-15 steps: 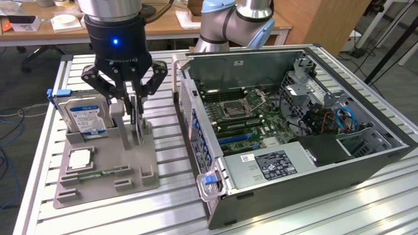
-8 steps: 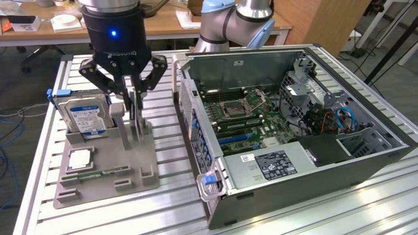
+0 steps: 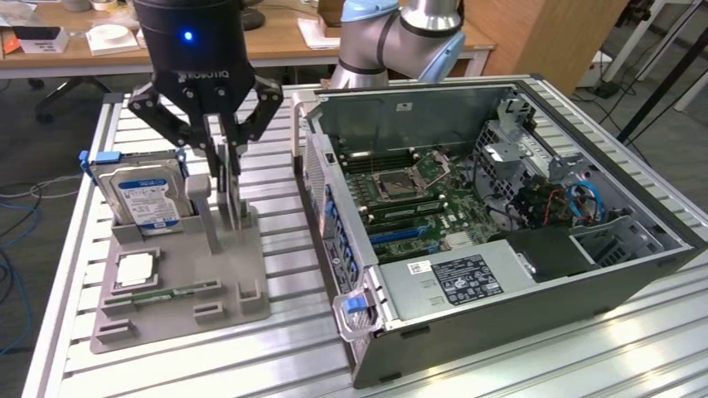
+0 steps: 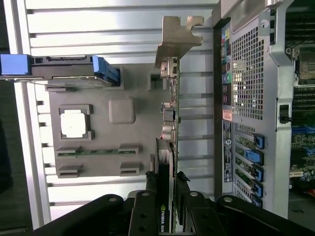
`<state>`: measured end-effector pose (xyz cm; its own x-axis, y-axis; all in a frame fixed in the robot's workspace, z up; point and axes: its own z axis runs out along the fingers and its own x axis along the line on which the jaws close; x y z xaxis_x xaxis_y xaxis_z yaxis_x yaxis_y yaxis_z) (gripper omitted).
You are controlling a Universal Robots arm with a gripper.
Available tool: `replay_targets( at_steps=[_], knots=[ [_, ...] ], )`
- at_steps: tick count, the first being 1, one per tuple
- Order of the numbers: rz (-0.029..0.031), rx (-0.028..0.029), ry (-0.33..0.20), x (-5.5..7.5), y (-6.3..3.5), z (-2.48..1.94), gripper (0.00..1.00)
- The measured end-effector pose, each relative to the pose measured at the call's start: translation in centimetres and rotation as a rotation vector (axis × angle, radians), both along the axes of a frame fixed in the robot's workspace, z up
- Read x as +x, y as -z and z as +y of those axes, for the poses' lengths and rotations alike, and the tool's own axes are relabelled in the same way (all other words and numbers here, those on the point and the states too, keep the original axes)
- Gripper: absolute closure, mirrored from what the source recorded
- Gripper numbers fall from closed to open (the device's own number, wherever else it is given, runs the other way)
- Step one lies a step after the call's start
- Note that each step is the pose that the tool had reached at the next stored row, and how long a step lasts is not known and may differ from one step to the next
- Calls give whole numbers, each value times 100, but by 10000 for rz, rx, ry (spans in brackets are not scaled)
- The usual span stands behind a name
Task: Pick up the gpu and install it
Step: 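Pick up the gpu and move the gpu toward the slot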
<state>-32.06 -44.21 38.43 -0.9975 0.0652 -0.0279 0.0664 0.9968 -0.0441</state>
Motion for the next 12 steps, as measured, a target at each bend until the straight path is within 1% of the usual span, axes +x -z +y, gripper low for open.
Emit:
replay_targets(
  at_steps=[7, 12],
  knots=[
    [1, 0, -1, 0, -157, 0, 74],
    [1, 0, 0, 0, -242, 0, 74]
  ],
)
